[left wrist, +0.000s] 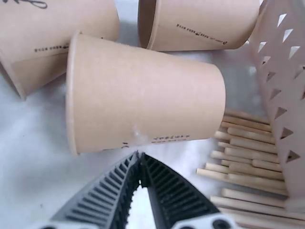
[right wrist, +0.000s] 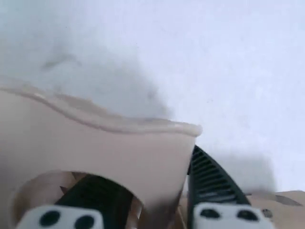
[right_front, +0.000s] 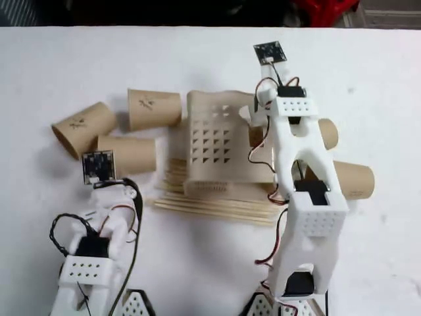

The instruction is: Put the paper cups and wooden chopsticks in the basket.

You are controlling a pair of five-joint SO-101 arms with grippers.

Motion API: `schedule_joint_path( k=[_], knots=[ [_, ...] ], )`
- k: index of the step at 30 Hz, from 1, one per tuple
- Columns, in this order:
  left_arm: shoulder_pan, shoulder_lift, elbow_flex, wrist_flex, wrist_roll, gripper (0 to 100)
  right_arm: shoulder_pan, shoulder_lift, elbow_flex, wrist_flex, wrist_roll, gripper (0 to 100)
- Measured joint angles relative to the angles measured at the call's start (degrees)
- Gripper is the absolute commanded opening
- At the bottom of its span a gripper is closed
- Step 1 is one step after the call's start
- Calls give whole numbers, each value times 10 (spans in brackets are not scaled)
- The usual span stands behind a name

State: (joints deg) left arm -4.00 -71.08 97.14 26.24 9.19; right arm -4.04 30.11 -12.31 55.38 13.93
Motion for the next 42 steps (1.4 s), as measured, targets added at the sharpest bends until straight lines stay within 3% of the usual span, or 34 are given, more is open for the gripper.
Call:
schedule_joint_path(
  k=[8, 16, 26, 32, 37, 42],
  knots=[
    [0, 0, 0, 0, 0, 25, 19, -22, 1, -8, -16, 16],
    [0, 0, 0, 0, 0, 25, 23, -168, 1, -11, -64, 16],
    [0, 0, 0, 0, 0, 25, 25, -279, 4, -107, -143, 16],
    [0, 0, 0, 0, 0, 25, 22, -384, 154, -268, -152, 15],
    [0, 0, 0, 0, 0, 25, -1, -473, 367, -491, -141, 15],
    [0, 0, 0, 0, 0, 25, -46, -409, 364, -571, -113, 15]
  ],
)
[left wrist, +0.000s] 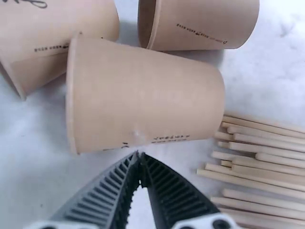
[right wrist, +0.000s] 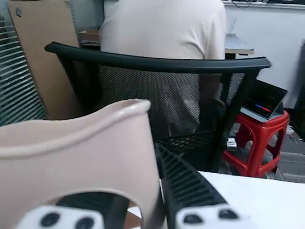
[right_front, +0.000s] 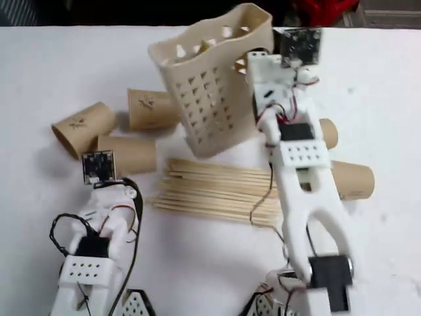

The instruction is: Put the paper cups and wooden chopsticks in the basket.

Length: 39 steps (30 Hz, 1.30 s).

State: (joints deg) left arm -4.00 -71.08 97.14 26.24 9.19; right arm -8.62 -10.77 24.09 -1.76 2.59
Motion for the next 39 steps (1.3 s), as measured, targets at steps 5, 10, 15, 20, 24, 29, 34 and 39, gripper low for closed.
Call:
schedule_joint_path(
  k=[5, 10, 15, 20, 24, 29, 34, 39],
  knots=[
    [0, 0, 0, 0, 0, 25, 3, 145, -125, -4, 1, 15],
    [0, 0, 0, 0, 0, 25, 2, 244, -192, 4, -15, 15],
    [0, 0, 0, 0, 0, 25, 7, 266, -193, 4, -31, 15],
    [0, 0, 0, 0, 0, 25, 7, 266, -140, -35, -42, 15],
    [0, 0, 0, 0, 0, 25, 10, 257, -67, -75, -43, 15],
    [0, 0, 0, 0, 0, 25, 14, 221, 3, -98, -43, 32],
    [0, 0, 0, 0, 0, 25, 22, 159, 88, -85, -18, 176],
    [0, 0, 0, 0, 0, 25, 22, 84, 182, -32, 35, 223]
  ],
)
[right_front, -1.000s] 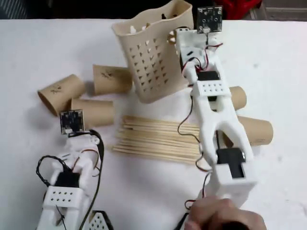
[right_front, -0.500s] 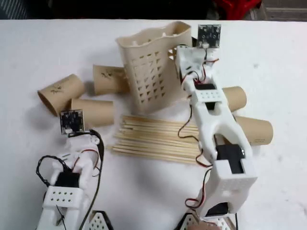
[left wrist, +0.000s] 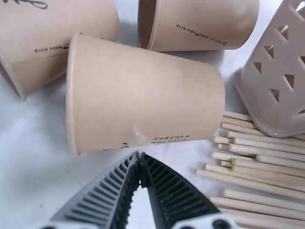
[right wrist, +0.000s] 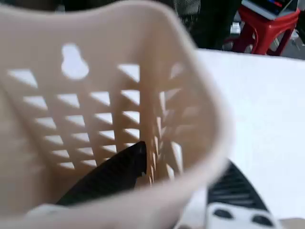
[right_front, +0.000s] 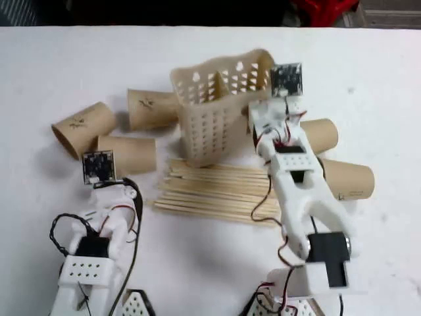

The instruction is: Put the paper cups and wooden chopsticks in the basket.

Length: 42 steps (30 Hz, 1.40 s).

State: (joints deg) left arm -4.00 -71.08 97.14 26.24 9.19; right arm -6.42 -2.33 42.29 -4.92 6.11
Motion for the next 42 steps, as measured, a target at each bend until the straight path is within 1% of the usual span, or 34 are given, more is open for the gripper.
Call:
schedule_joint_path(
  k=[4, 13, 20, 31, 33, 36, 38, 42],
  knots=[
    [0, 0, 0, 0, 0, 25, -2, -52, 56, 6, 22, 223],
    [0, 0, 0, 0, 0, 25, 3, -140, 142, 5, 28, 223],
    [0, 0, 0, 0, 0, 25, 4, -141, 147, -89, 30, 222],
    [0, 0, 0, 0, 0, 25, -7, -145, 171, -99, 30, 222],
    [11, 0, 0, 0, 1, 25, -7, -145, 190, -103, 29, 222],
    [52, 0, 0, 0, 0, 25, -7, -146, 203, -105, 29, 221],
    [72, 0, 0, 0, 0, 25, -9, -147, 205, -106, 29, 192],
    [88, 0, 0, 0, 0, 25, -9, -147, 207, -108, 29, 84]
  ],
)
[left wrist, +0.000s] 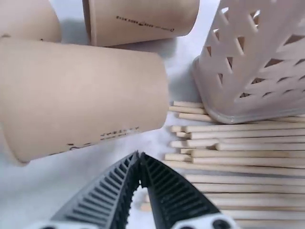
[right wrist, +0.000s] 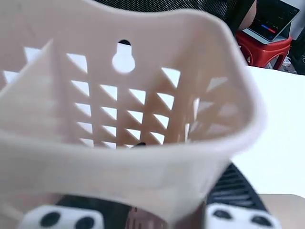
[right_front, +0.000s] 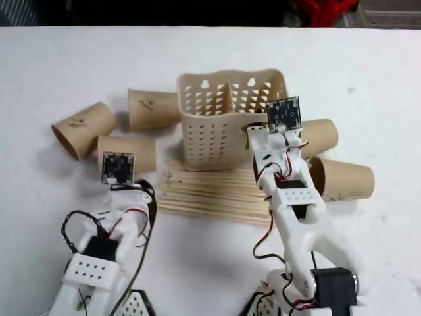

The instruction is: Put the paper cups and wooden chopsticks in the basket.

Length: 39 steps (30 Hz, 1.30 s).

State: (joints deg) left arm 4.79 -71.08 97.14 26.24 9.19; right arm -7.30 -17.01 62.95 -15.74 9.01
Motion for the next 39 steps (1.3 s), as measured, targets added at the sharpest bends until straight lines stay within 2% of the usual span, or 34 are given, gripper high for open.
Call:
schedule_joint_path(
  k=[2, 7, 13, 16, 19, 21, 23, 29, 32, 34, 39],
  knots=[
    [3, 0, 0, 0, 0, 25, 0, 0, 1, 0, 0, 50],
    [-10, 0, 0, 0, 0, 24, -2, -1, 1, -4, -1, 42],
    [-159, 0, -44, -31, -9, 24, -10, -1, 4, -25, -1, 47],
    [-209, 0, -110, -1, -108, 24, -7, -1, 7, -25, -1, 86],
    [-200, 0, -200, 92, -266, 24, -7, -1, 7, -25, -1, 135],
    [-189, 0, -268, 167, -309, 24, -8, 0, 8, -25, -1, 145],
    [-182, 0, -345, 244, -318, 24, -7, 0, 10, -25, -1, 145],
    [-144, 20, -588, 408, -279, 26, -7, -1, 18, -30, -1, 145],
    [-98, 101, -691, 461, -258, 27, -7, -6, 23, -33, -1, 145],
    [-65, 178, -758, 487, -217, 46, -7, -6, 23, -33, -1, 145],
    [-12, 388, -933, 532, -96, 299, -7, -6, 23, -33, -1, 145]
  ],
)
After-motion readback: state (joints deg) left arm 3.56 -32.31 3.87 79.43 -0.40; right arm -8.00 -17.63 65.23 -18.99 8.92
